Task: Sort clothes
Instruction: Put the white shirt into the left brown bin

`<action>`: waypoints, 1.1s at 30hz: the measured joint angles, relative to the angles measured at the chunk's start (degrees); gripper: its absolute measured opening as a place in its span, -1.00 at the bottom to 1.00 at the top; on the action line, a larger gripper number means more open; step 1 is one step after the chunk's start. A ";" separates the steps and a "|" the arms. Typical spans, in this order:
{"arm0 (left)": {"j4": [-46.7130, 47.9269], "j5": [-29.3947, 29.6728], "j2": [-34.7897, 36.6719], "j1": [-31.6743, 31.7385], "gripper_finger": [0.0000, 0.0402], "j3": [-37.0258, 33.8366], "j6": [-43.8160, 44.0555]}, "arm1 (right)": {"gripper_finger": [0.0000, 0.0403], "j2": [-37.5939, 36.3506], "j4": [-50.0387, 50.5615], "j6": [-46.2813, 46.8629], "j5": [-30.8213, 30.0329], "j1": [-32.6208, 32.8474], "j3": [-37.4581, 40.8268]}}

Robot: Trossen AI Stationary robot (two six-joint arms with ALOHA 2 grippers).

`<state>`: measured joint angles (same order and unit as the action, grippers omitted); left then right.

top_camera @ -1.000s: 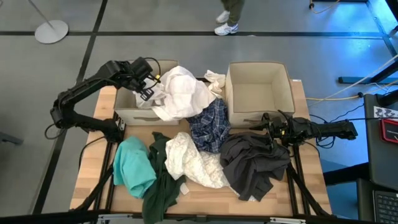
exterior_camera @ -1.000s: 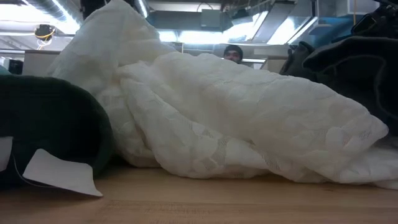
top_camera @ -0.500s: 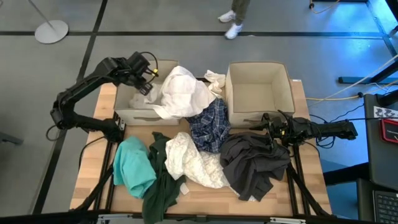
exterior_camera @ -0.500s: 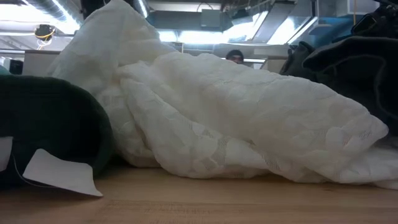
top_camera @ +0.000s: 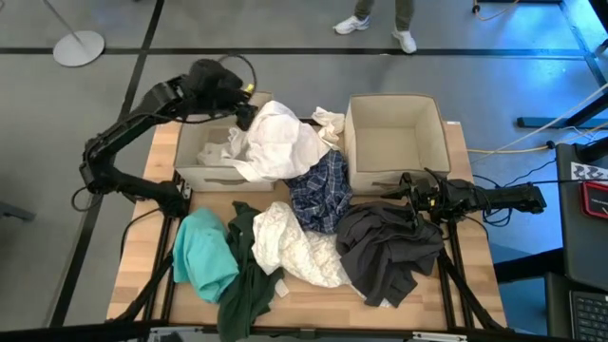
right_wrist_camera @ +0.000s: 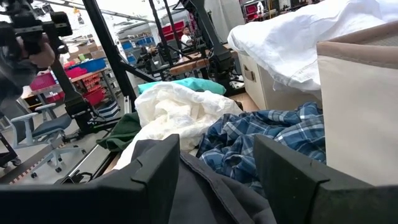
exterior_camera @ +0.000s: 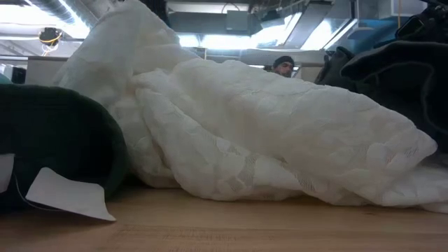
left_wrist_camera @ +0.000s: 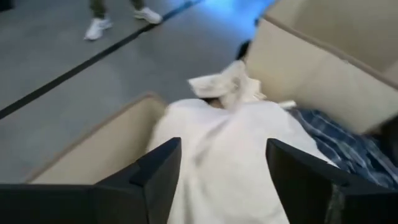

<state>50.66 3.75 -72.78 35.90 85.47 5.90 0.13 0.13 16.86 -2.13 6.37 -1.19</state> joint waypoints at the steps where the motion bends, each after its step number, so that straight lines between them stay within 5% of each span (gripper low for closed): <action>1: -0.45 -0.06 -0.78 -1.09 0.17 -0.02 -0.30 | 0.04 -0.01 -0.01 0.00 0.00 0.00 0.00; 10: -5.36 2.36 -8.77 -13.64 0.22 -0.02 -5.33 | 0.04 0.00 -0.03 -0.44 -0.98 0.00 0.00; 18: -4.85 16.33 -13.27 -22.64 0.22 -0.04 -11.94 | 0.04 0.01 -0.03 -0.63 -1.29 0.00 0.00; 33: -4.64 27.09 -22.15 -24.22 0.21 -0.09 -15.60 | 0.04 0.01 0.12 -0.66 -1.29 0.00 0.00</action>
<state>46.02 30.84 -94.93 11.67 85.38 -9.71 0.14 0.25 16.21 -3.42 6.37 -1.19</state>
